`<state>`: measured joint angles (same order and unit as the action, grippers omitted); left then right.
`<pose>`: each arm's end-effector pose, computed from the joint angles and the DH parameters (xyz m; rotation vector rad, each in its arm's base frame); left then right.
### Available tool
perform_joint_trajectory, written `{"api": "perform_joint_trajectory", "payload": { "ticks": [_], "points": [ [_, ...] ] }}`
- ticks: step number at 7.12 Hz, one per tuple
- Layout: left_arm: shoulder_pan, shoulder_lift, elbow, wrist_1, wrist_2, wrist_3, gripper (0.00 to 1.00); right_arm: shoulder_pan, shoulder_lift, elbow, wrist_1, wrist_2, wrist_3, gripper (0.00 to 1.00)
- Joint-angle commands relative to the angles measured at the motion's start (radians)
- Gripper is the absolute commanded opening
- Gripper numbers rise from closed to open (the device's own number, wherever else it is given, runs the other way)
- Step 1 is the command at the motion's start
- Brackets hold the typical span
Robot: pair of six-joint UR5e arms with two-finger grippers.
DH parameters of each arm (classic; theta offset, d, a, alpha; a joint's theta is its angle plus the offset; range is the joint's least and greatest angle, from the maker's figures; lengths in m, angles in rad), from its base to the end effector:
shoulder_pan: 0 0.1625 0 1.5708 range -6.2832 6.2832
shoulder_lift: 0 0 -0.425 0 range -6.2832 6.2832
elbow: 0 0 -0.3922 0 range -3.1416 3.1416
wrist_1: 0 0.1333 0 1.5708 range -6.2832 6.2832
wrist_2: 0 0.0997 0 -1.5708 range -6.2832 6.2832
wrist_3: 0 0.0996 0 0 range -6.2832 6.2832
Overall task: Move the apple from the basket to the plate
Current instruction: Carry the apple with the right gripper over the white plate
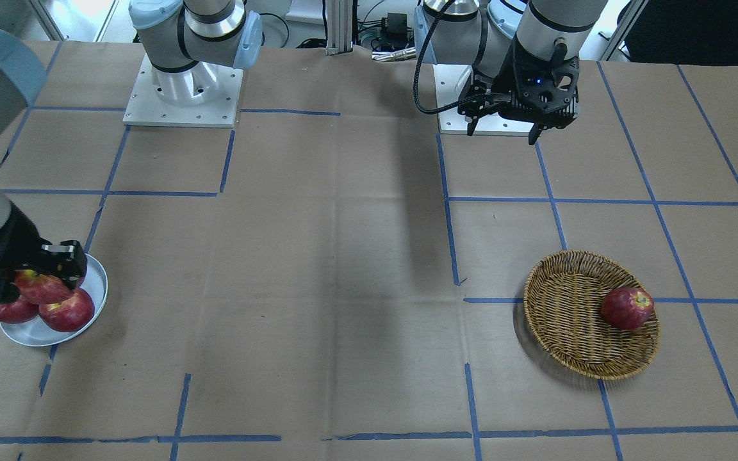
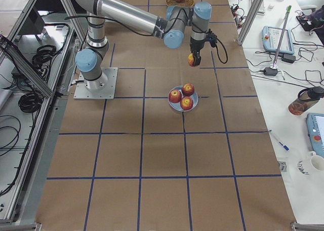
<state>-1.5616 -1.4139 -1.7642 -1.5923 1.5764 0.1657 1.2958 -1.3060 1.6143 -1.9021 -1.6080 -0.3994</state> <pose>-0.1289 -0.4205 0.4628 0.2457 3.1301 0.0915 -0.0346 -0.6000 0.3565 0.1920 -3.0929 0.0146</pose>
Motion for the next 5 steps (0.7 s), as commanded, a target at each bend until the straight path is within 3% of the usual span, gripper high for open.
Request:
{"api": "perform_joint_trajectory", "payload": {
  "ticks": [1, 5],
  "points": [
    [0.000, -0.002, 0.000, 0.000, -0.001, 0.000, 0.99, -0.145, -0.001, 0.089, -0.018, 0.014, -0.210, 0.54],
    [0.000, -0.004, -0.001, 0.000, -0.001, 0.000, 0.99, -0.204, 0.017, 0.220, -0.185, 0.043, -0.266, 0.54]
  ]
}}
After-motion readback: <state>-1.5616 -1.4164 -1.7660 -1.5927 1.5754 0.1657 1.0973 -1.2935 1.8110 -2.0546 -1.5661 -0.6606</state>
